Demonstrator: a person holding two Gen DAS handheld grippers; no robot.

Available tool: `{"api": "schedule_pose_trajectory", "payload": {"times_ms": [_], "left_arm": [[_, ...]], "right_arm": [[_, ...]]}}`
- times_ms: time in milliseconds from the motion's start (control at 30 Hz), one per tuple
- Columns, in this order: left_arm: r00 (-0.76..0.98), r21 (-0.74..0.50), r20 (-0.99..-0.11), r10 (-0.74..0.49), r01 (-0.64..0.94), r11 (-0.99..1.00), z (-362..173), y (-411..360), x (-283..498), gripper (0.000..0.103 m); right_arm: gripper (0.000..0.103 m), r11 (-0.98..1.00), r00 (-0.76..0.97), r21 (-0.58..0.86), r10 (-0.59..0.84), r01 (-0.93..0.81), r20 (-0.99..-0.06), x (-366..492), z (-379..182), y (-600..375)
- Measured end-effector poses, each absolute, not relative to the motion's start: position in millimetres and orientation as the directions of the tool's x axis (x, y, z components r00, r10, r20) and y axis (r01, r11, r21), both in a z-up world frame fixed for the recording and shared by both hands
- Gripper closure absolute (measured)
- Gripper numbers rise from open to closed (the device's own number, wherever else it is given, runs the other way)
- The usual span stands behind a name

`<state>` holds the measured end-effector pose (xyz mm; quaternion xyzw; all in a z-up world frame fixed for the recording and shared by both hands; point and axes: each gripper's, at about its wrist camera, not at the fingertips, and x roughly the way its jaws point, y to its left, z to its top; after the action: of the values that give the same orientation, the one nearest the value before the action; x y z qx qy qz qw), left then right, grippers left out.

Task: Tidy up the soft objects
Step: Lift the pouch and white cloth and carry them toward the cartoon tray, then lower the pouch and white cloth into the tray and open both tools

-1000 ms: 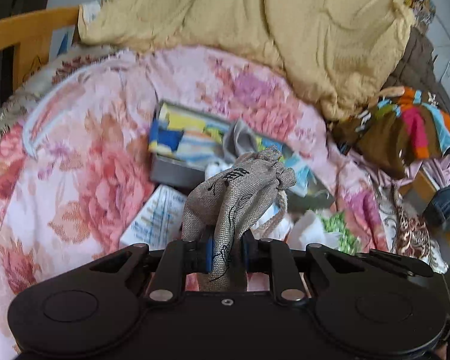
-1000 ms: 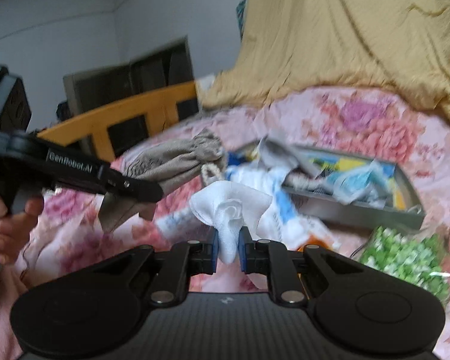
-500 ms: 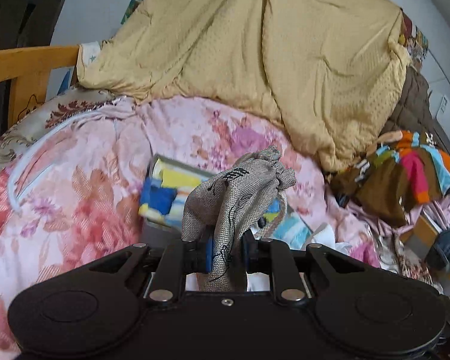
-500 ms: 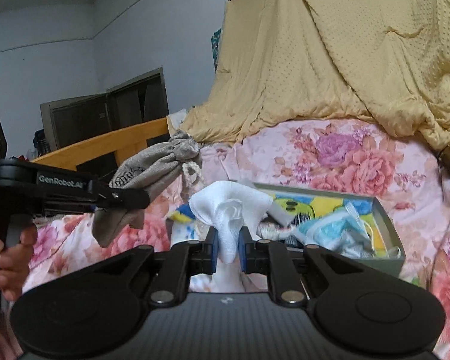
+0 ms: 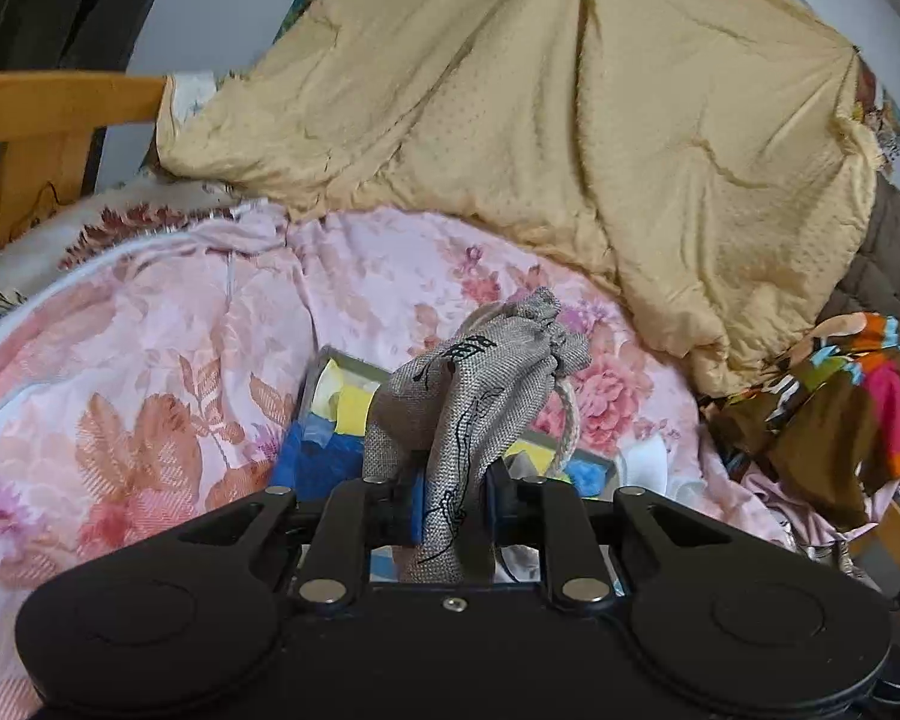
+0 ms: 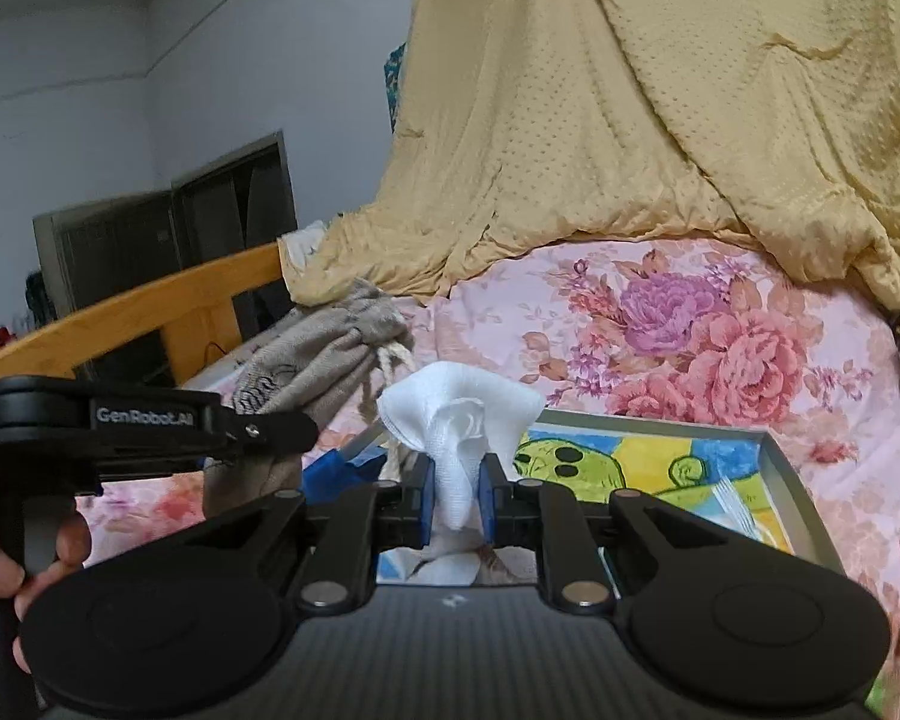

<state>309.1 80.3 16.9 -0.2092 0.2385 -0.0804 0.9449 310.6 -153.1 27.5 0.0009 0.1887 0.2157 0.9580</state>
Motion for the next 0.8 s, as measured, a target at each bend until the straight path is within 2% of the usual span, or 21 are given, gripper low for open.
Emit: {"api": "schedule_pose_trajectory", "payload": {"times_ms": [200,300,367,800], "left_arm": [[0.824,-0.424,-0.505,-0.255,0.020,0.905,-6,91,341,0.082],[0.806,-0.429,-0.534,-0.254,0.000,0.903,-17,97,348,0.082],[0.793,-0.443,-0.549,-0.264,-0.008,0.897,-21,100,352,0.081],[0.784,-0.426,-0.560,-0.270,0.007,0.905,-20,94,356,0.074]], "right_arm": [[0.085,0.915,0.836,0.021,0.376,-0.402,-0.398,326,14,-140],[0.085,0.918,0.831,0.042,0.375,-0.394,-0.411,331,10,-141],[0.080,0.917,0.827,0.046,0.378,-0.396,-0.416,334,9,-140],[0.072,0.929,0.832,0.066,0.356,-0.363,-0.425,349,6,-144]]}}
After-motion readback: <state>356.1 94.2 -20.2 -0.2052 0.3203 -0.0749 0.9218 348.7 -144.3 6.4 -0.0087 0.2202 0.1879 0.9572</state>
